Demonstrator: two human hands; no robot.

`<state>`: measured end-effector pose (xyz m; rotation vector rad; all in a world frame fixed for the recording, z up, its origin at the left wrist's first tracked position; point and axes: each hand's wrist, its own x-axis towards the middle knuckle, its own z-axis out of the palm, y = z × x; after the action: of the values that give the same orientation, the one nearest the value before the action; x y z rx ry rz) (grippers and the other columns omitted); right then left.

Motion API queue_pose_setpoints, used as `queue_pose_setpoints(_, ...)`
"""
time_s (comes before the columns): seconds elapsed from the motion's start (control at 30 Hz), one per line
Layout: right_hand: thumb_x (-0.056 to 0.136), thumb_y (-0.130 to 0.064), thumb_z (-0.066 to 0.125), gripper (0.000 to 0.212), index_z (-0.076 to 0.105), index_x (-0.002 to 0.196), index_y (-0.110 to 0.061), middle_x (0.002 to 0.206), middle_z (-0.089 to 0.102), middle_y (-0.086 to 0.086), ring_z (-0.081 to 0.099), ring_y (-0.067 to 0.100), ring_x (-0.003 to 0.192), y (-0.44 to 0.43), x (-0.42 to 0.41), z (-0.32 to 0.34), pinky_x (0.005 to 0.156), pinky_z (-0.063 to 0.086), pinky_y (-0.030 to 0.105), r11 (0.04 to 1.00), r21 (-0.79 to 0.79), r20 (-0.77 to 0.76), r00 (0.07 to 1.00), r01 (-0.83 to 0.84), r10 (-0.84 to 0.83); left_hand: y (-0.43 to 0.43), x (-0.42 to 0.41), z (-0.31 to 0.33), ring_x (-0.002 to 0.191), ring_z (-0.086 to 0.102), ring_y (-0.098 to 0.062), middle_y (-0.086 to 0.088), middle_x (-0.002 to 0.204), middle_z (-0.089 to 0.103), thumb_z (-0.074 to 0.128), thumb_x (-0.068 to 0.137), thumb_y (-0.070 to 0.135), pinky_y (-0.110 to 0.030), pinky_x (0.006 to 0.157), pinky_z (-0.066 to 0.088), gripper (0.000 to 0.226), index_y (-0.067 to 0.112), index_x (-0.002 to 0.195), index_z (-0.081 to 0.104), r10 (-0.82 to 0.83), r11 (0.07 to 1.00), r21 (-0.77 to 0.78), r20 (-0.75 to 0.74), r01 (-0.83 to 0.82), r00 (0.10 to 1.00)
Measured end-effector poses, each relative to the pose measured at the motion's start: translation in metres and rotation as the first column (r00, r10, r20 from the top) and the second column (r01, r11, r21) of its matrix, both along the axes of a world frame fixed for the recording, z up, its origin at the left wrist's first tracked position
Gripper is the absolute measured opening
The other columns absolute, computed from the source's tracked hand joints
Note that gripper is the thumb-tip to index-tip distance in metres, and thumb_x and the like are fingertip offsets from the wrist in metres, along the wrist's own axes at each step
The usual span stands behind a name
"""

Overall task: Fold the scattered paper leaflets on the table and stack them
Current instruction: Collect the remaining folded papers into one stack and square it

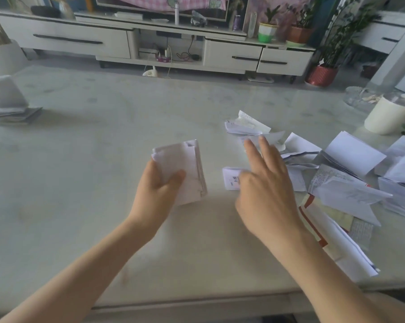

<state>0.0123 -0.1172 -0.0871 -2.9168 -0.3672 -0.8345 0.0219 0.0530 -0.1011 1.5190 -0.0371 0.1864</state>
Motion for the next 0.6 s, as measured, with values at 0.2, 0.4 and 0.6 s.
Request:
queue_pose_setpoints(0.2,0.077,0.003,0.047,0.031,0.064,0.103,-0.003,0.116,0.056,0.013,0.035,0.033,0.135,-0.008,0.005,0.004,0.115,0.015,0.039,0.963,-0.269,-0.372,0.924,-0.017,-0.088,0.001,0.000,0.003,0.077,0.062,-0.012,0.002,0.090,0.066,0.060,0.083,0.009,-0.019,0.060,0.049,0.022,0.024,0.100,0.059,0.055,0.996,-0.055,-0.154,-0.064,0.987)
queue_pose_setpoints(0.4,0.074,0.001,0.063,0.011,0.068,0.079,-0.007,0.079,0.063,0.004,0.057,0.016,0.066,0.001,-0.001,0.020,0.056,0.043,0.024,0.915,0.384,0.140,0.987,-0.122,0.072,0.007,0.005,0.007,0.072,0.057,-0.009,0.002,0.089,0.061,0.052,0.088,0.004,-0.008,0.047,0.045,0.022,0.015,0.107,0.055,0.213,0.976,-0.009,-0.180,-0.218,0.960)
queue_pose_setpoints(0.6,0.076,0.006,0.063,0.051,0.046,0.119,-0.016,0.067,0.059,-0.006,0.055,0.013,0.058,0.030,-0.012,0.032,0.051,0.041,0.022,0.839,0.522,0.273,0.962,-0.153,0.005,-0.006,-0.004,0.017,0.068,0.063,-0.006,0.002,0.088,0.067,0.052,0.088,0.003,-0.015,0.052,0.046,0.022,0.019,0.103,0.056,0.120,0.992,-0.024,-0.132,-0.124,0.984)
